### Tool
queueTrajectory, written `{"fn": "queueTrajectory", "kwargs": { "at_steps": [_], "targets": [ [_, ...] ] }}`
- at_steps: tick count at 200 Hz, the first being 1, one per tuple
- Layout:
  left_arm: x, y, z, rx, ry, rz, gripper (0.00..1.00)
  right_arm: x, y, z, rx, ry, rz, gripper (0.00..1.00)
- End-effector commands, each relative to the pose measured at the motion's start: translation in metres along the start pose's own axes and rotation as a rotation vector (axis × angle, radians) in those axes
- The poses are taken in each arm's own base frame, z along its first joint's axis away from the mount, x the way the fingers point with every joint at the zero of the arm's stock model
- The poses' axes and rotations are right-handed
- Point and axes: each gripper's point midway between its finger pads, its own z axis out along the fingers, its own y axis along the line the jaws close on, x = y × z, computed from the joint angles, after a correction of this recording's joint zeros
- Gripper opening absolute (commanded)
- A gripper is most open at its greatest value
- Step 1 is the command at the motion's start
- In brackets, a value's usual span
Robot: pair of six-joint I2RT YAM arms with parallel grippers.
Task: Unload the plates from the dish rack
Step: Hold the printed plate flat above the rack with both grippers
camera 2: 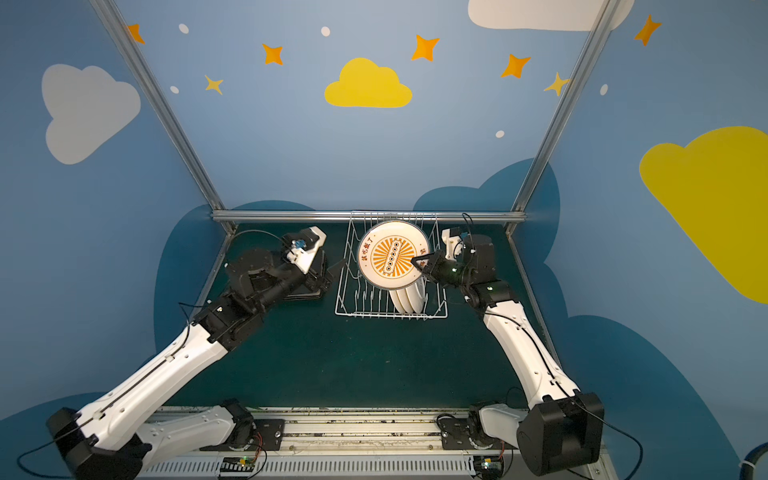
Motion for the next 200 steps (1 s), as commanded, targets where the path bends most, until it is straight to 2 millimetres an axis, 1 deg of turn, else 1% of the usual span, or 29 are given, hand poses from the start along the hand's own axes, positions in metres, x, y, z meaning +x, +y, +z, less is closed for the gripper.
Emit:
{"fn": "queueTrajectory", "kwargs": {
  "at_steps": [1,9,12,45,61,85,100,128,160,185,200],
  "targets": [
    [0.003,-0.007,-0.004,0.138,0.036,-0.299,0.99,-0.006,0.025,-0.009,-0.086,-0.034,-0.088,0.00],
    [0.007,-0.002,-0.002,0.144,0.057,-0.355,0.99,-0.006,0.026,-0.009,-0.093,-0.031,-0.095,0.00],
    [0.008,-0.004,-0.002,0.170,0.065,-0.373,0.99,-0.005,0.026,-0.010,-0.095,-0.029,-0.097,0.00],
    [0.020,-0.005,0.011,0.297,0.148,-0.587,0.99,-0.002,0.031,-0.009,-0.126,-0.005,-0.124,0.00],
    [0.026,-0.010,0.021,0.353,0.190,-0.654,0.99,-0.001,0.032,-0.008,-0.135,0.003,-0.132,0.00],
    [0.044,-0.009,0.040,0.357,0.283,-0.742,0.99,0.002,0.034,-0.005,-0.150,0.024,-0.137,0.00],
    [0.050,-0.016,0.051,0.414,0.323,-0.777,0.99,0.004,0.034,-0.003,-0.157,0.037,-0.138,0.00],
    [0.050,-0.033,0.065,0.566,0.333,-0.844,0.99,0.006,0.034,0.000,-0.169,0.053,-0.143,0.00],
    [0.056,-0.037,0.073,0.613,0.357,-0.873,0.99,0.006,0.035,0.002,-0.180,0.058,-0.154,0.00],
    [0.056,-0.045,0.075,0.665,0.369,-0.874,0.94,0.008,0.034,0.006,-0.194,0.075,-0.150,0.00],
    [0.057,-0.048,0.076,0.680,0.375,-0.875,0.87,0.008,0.035,0.009,-0.199,0.086,-0.148,0.00]
  ]
}}
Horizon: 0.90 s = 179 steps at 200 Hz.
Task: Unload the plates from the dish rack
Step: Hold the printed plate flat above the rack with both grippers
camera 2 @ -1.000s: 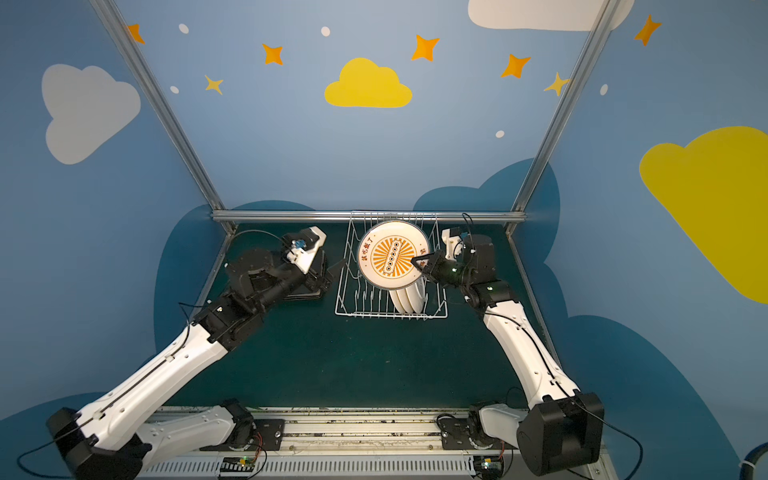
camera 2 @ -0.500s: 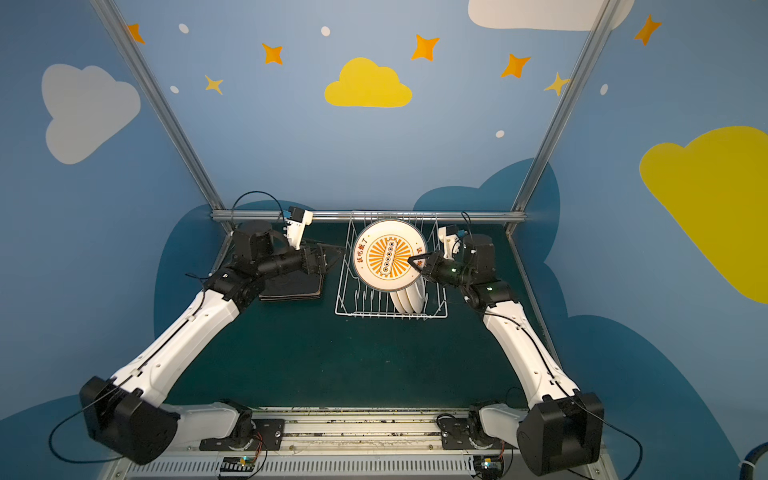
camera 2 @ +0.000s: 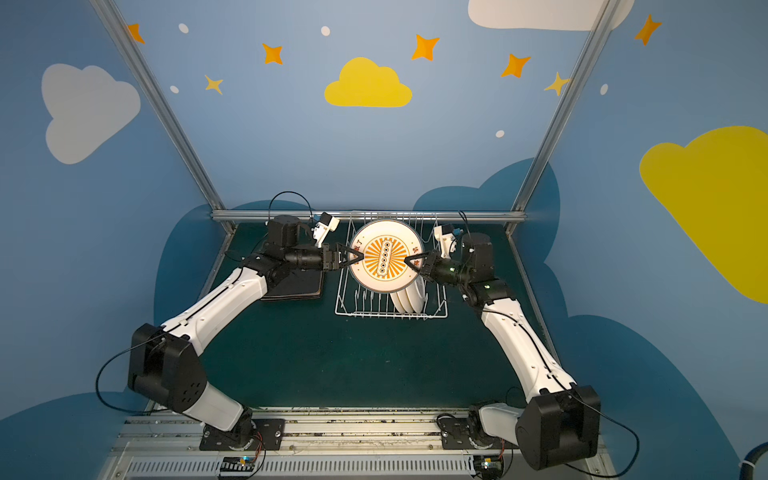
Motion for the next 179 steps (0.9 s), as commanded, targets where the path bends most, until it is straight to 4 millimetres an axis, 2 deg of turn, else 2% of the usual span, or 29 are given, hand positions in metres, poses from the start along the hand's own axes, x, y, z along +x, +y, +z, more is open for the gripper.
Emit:
{"fn": "queueTrajectory", "kwargs": {
  "at_steps": [1,93,138,170,179],
  "targets": [
    [-0.007,-0.023,0.000,0.086,0.011,0.045,0.87,-0.005,0.016,0.003,-0.070,0.003,-0.061,0.00],
    [-0.003,-0.017,0.008,0.086,0.041,0.030,0.32,-0.001,0.015,0.012,-0.086,0.038,-0.069,0.00],
    [-0.002,-0.018,0.011,0.086,0.059,0.029,0.22,0.001,0.015,0.014,-0.095,0.051,-0.071,0.00],
    [0.000,-0.020,0.011,0.087,0.065,0.029,0.04,0.001,0.016,0.014,-0.095,0.050,-0.078,0.00],
    [0.000,-0.019,0.011,0.084,0.066,0.025,0.03,0.002,0.016,0.014,-0.094,0.052,-0.080,0.00]
  ]
}}
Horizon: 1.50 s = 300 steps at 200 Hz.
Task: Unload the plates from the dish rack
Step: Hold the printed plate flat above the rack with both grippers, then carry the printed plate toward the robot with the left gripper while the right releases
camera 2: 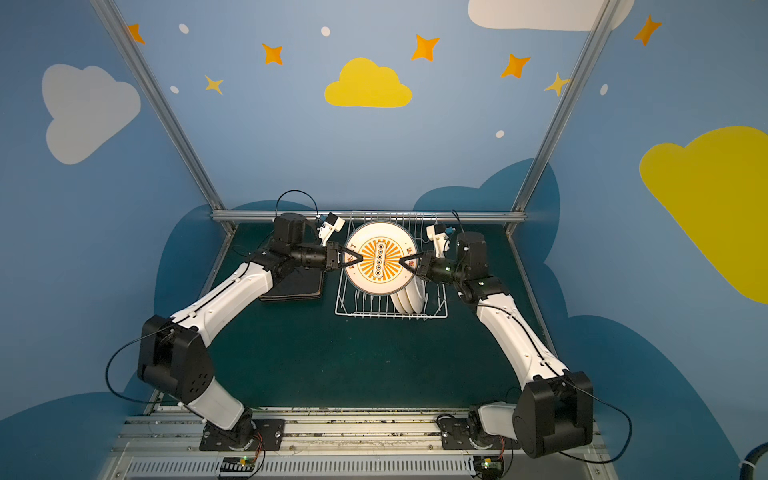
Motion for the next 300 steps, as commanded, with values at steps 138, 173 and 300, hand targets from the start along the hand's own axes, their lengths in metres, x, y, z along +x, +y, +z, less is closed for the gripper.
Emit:
{"fn": "queueTrajectory", "kwargs": {
  "at_steps": [138,173,300],
  "targets": [
    [0.015,-0.038,-0.042,-0.040,-0.040,0.043,0.03,-0.004,0.019,-0.020,0.057,-0.016,-0.083,0.82],
    [0.045,-0.040,-0.059,-0.089,-0.020,-0.006,0.03,0.004,0.021,-0.033,0.119,0.005,-0.180,0.88],
    [0.205,0.005,-0.092,-0.208,0.157,-0.349,0.03,0.062,0.022,-0.078,0.327,0.133,-0.691,0.88]
  ]
}}
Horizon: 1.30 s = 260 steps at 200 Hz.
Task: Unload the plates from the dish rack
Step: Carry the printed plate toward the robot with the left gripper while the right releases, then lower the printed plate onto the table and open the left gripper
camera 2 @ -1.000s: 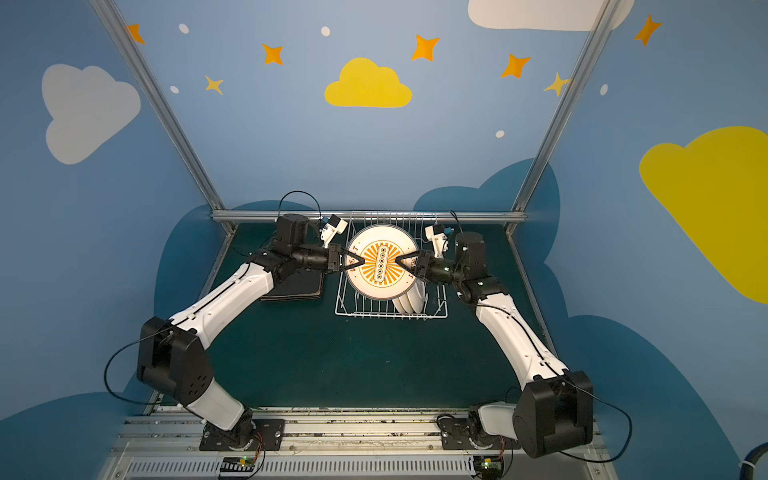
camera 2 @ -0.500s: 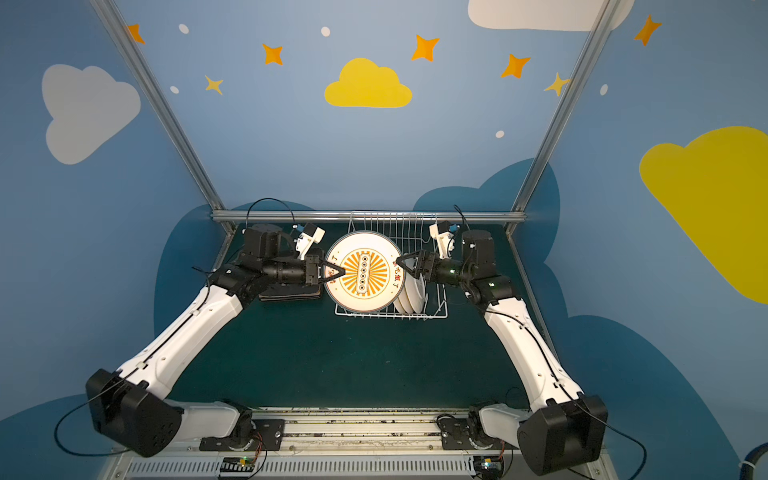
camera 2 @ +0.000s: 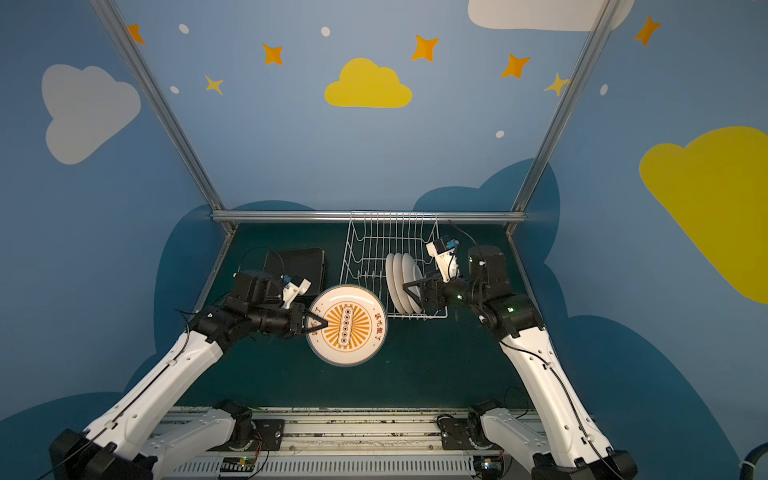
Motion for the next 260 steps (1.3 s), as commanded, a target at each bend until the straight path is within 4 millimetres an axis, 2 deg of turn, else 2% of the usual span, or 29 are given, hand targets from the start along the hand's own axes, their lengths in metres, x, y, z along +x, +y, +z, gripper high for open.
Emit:
{"fn": "queueTrajectory", "kwargs": {
  "at_steps": [1,39,80,132,168,260],
  "targets": [
    [0.026,0.007,0.000,0.018,0.054,-0.047,0.03,0.018,-0.001,-0.004,0.047,0.059,-0.108,0.88],
    [0.043,0.037,0.010,-0.057,0.075,-0.105,0.03,0.029,0.003,-0.003,0.051,0.075,-0.150,0.88],
    [0.057,0.065,0.038,-0.075,0.107,-0.170,0.03,0.031,-0.005,-0.003,0.111,0.075,-0.164,0.88],
    [0.041,0.075,0.056,-0.074,0.054,-0.070,0.03,0.036,-0.006,0.004,0.102,0.083,-0.156,0.88],
    [0.041,0.094,0.073,-0.099,0.097,-0.093,0.03,0.039,-0.009,0.009,0.102,0.086,-0.144,0.88],
    [0.028,0.111,0.104,-0.076,0.110,-0.125,0.04,0.035,-0.014,0.019,0.104,0.080,-0.148,0.88]
  ]
}}
